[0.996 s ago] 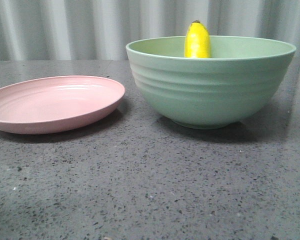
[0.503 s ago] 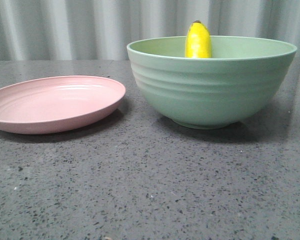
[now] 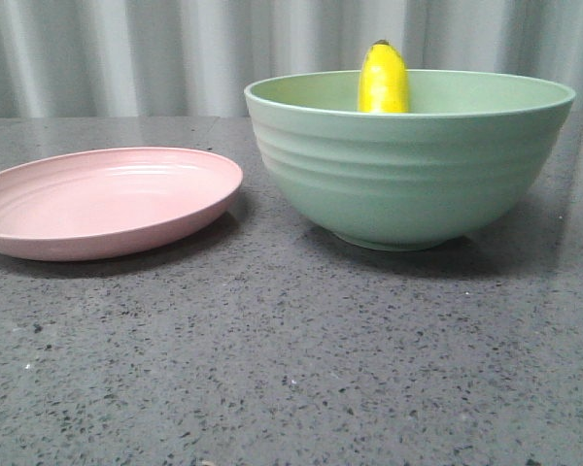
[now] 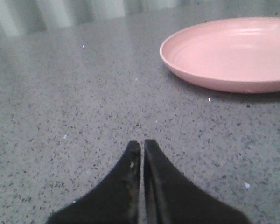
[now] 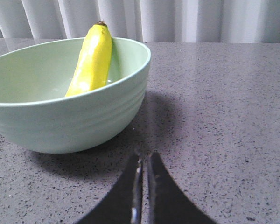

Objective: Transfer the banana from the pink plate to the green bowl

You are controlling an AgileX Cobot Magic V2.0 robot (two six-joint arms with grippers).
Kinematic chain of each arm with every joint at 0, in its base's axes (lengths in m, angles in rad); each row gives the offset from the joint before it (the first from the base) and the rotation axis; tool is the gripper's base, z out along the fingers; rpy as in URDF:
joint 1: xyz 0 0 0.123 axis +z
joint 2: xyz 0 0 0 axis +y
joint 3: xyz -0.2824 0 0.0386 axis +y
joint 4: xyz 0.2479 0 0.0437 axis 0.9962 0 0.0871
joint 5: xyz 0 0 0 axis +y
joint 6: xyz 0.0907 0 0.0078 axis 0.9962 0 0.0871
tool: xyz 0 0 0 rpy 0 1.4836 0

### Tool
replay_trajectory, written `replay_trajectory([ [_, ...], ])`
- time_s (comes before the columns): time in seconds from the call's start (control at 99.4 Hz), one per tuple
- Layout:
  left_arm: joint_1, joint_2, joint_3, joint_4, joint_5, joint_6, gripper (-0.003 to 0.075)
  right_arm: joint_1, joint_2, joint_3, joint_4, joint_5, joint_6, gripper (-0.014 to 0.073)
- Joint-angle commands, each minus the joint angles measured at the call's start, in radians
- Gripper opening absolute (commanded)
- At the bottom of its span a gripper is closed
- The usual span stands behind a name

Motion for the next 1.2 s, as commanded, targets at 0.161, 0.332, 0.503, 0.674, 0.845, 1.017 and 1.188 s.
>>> replay_trajectory([
  [0.161,0.004,-0.024,0.008,-0.010,-0.062,-0.006,-0.0020,-0.002,0.007,-0.029,-0.010,-0.086,-0.011,-0.0065],
  [0.332,0.004,-0.024,0.008,-0.010,-0.062,-0.006,-0.0020,-0.002,0.007,-0.029,-0.010,-0.086,-0.011,-0.0065],
  [0.503,0.004,-0.024,0.008,-0.010,-0.062,-0.006,-0.0020,-0.002,0.005,-0.025,-0.010,-0.088,-0.011,-0.0065],
  [0.674,0.004,-0.024,0.008,-0.010,-0.062,-0.006,-0.0020,-0.008,0.005,0.031,-0.010,-0.116,-0.011,-0.0065],
  [0.845,0.004,-0.024,0.008,-0.010,-0.062,-0.006,-0.0020,-0.112,-0.009,0.109,-0.010,-0.088,-0.011,-0.0065],
  [1.017,0.004,-0.024,0.008,-0.010,-0.062,-0.006,-0.0020,-0.251,-0.061,0.109,-0.010,0.006,-0.011,-0.0065],
  [1.188,0.004,-0.024,0.008,-0.010,-0.062,-0.006,-0.0020,-0.306,-0.241,0.111,-0.010,0.263,-0.011,-0.0065],
])
